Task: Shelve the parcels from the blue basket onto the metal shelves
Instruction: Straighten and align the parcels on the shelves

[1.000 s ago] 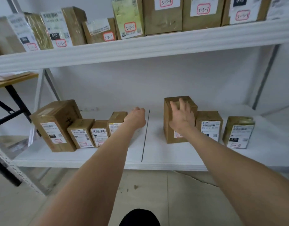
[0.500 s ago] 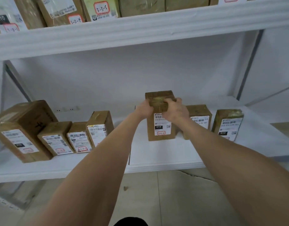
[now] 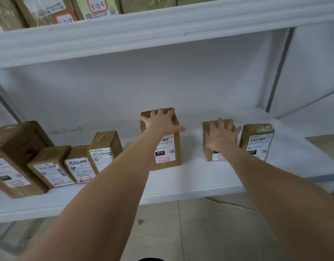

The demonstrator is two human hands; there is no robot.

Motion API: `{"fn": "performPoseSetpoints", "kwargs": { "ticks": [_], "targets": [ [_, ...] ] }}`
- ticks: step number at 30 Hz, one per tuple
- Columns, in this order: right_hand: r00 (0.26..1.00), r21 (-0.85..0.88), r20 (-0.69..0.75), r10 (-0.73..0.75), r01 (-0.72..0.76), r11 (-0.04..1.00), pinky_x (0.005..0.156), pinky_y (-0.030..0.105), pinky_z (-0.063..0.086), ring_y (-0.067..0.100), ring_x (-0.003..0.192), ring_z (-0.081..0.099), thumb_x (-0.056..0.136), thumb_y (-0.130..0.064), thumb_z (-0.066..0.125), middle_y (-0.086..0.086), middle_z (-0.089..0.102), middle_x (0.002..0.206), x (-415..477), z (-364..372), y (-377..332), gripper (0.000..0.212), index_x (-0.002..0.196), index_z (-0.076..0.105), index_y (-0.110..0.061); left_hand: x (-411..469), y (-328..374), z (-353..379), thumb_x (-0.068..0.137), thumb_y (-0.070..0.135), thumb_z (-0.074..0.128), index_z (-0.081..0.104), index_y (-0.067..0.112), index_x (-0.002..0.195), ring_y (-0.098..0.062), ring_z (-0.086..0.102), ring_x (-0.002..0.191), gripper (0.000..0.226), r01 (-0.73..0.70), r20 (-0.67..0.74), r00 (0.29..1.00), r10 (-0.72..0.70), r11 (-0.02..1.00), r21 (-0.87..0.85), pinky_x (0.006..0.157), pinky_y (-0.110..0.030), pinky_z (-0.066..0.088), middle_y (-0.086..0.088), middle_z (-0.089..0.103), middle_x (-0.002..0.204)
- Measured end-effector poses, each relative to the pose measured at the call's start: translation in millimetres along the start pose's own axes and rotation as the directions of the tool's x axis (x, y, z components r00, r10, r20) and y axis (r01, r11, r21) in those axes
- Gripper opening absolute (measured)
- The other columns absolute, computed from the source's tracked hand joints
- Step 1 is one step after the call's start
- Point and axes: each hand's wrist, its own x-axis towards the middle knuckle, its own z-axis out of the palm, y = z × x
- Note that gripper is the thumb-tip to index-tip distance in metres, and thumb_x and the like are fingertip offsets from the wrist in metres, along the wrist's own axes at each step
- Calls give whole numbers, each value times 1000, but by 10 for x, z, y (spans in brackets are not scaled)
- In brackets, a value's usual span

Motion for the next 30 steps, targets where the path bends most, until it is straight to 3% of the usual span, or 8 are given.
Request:
{"fn": "performPoseSetpoints", "kwargs": {
  "ticks": [2, 5, 10, 15, 21, 25, 30],
  "targets": [
    [998, 35, 57, -5, 3, 999, 110, 69, 11, 47, 144, -2, 90, -24, 56, 7, 16, 157, 11, 51, -22, 68, 149, 22, -24, 36, 26, 85, 75, 79, 45, 17, 42, 148, -34, 16, 143, 86, 21, 30, 999, -21, 1000, 5, 103, -75, 9, -2, 19, 156],
    [998, 72, 4, -66, 66, 995, 109, 54, 29, 45, 140, 13, 88, -20, 57, 4, 30, 148, -1, 119, -141, 61, 144, 34, -25, 64, 20, 134, 80, 76, 42, 25, 41, 145, -35, 20, 141, 76, 75, 9, 997, -75, 995, -59, 102, -77, 10, -5, 21, 154],
    [991, 45, -43, -128, 129, 991, 109, 55, 23, 39, 136, 21, 89, -18, 53, -1, 35, 147, -56, 135, -480, 52, 139, 41, -29, 37, 5, 82, 88, 60, 44, 26, 36, 144, -37, 21, 139, 63, 110, 13, 994, -109, 992, -62, 99, -78, 14, -7, 19, 153],
    [965, 98, -72, -252, 259, 961, 92, 38, 40, 34, 130, 27, 91, -24, 54, -4, 44, 140, -126, 159, -771, 44, 135, 49, -27, -70, -228, 52, 89, 58, 44, 25, 35, 144, -39, 18, 139, 63, 115, 5, 993, -115, 993, -33, 100, -76, 19, -7, 18, 153],
    [926, 191, -87, -368, 378, 906, 95, 36, 40, 30, 129, 30, 91, -19, 54, -5, 44, 142, -261, 202, -1009, 44, 135, 50, -27, -214, -592, -6, 88, 55, 45, 27, 33, 144, -40, 20, 138, 63, 176, 7, 984, -176, 984, -21, 101, -72, 25, -9, 23, 150],
    [899, 243, -68, -433, 436, 867, 106, 39, 36, 30, 134, 30, 90, -11, 51, -1, 38, 147, -320, 141, -1019, 52, 140, 45, -26, -284, -675, -6, 90, 51, 45, 26, 28, 146, -38, 25, 138, 64, 183, 34, 982, -183, 983, -5, 106, -66, 23, -12, 24, 150],
    [929, 223, -204, -308, 350, 910, 117, 43, 19, 29, 141, 20, 90, -24, 57, 7, 25, 154, -393, 84, -746, 61, 146, 34, -23, -345, -327, -4, 91, 34, 53, 35, 17, 142, -29, 39, 128, 56, 11, -174, 985, -4, 999, 38, 97, -44, 43, -11, 37, 140]
  ]
}}
